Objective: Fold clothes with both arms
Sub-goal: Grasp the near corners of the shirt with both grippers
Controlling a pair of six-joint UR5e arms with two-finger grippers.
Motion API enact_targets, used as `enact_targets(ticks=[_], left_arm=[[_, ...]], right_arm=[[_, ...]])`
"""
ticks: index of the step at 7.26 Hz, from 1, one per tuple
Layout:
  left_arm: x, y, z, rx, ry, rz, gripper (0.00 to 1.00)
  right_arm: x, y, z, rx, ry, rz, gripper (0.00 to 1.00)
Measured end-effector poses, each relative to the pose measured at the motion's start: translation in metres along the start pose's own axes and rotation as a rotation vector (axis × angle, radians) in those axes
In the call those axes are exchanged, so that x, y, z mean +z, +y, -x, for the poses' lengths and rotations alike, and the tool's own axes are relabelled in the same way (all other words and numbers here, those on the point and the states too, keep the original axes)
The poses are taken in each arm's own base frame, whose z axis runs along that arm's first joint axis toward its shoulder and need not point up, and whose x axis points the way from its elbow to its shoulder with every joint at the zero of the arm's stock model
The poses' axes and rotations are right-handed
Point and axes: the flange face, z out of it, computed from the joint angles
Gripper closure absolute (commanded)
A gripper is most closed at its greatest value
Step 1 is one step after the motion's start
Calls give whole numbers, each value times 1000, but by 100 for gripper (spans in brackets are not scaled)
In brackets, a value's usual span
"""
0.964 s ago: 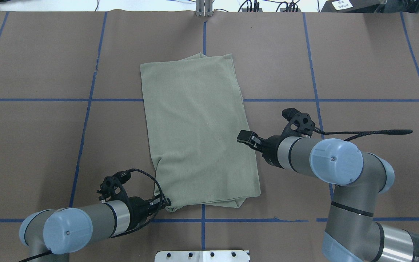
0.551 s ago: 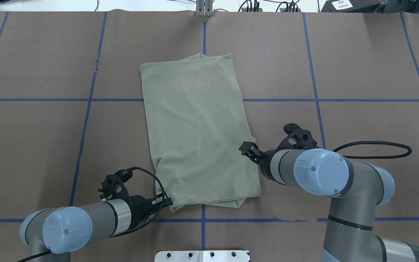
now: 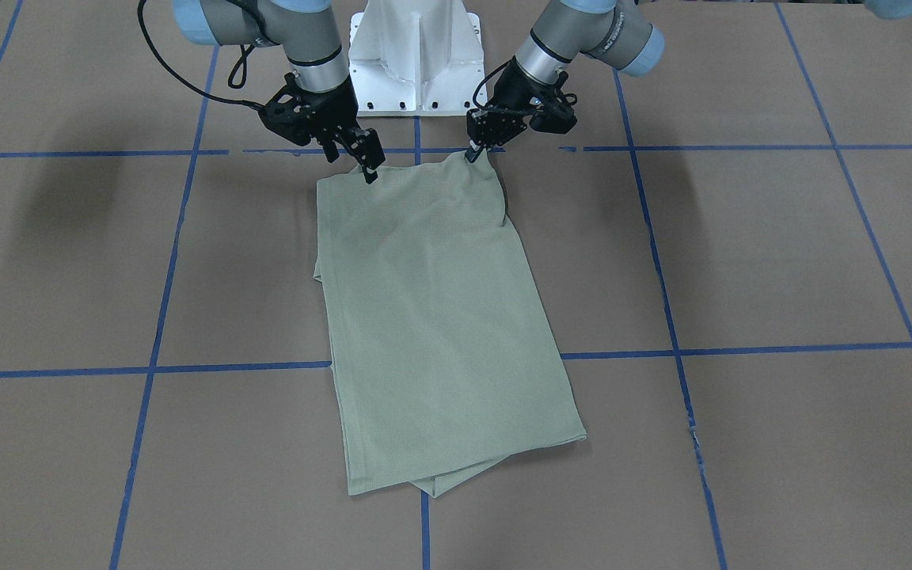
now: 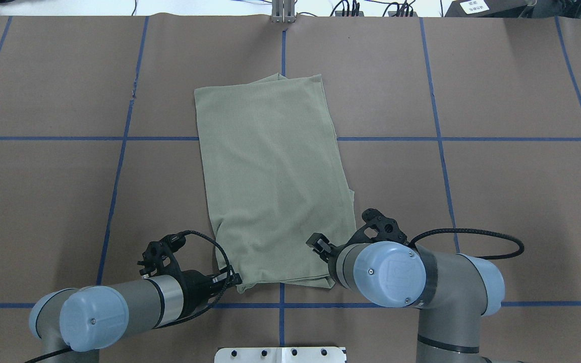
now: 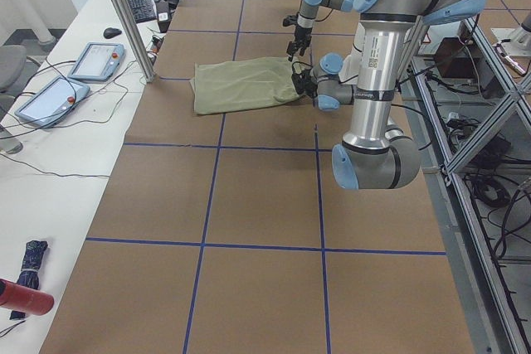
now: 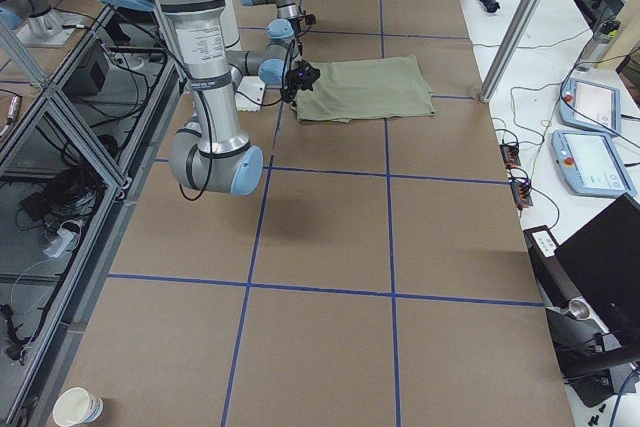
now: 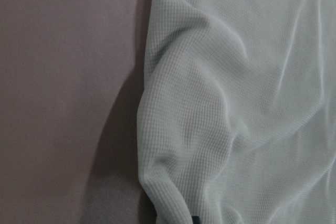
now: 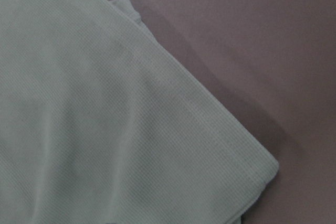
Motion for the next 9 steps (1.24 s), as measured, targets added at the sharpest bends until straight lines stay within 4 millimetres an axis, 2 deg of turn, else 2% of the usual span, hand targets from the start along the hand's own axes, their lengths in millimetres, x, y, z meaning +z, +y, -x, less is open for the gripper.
enact_targets(ticks=[2, 7, 9], left_arm=[[-3, 1, -4, -1, 9, 3, 100], [-5, 1, -5, -2, 13, 5, 100], [-5, 1, -5, -2, 12, 4, 100]], right_arm=[[13, 14, -2, -11, 16, -6, 5], [30, 17, -5, -10, 25, -46, 16], [31, 19, -2, -8, 20, -49, 62]])
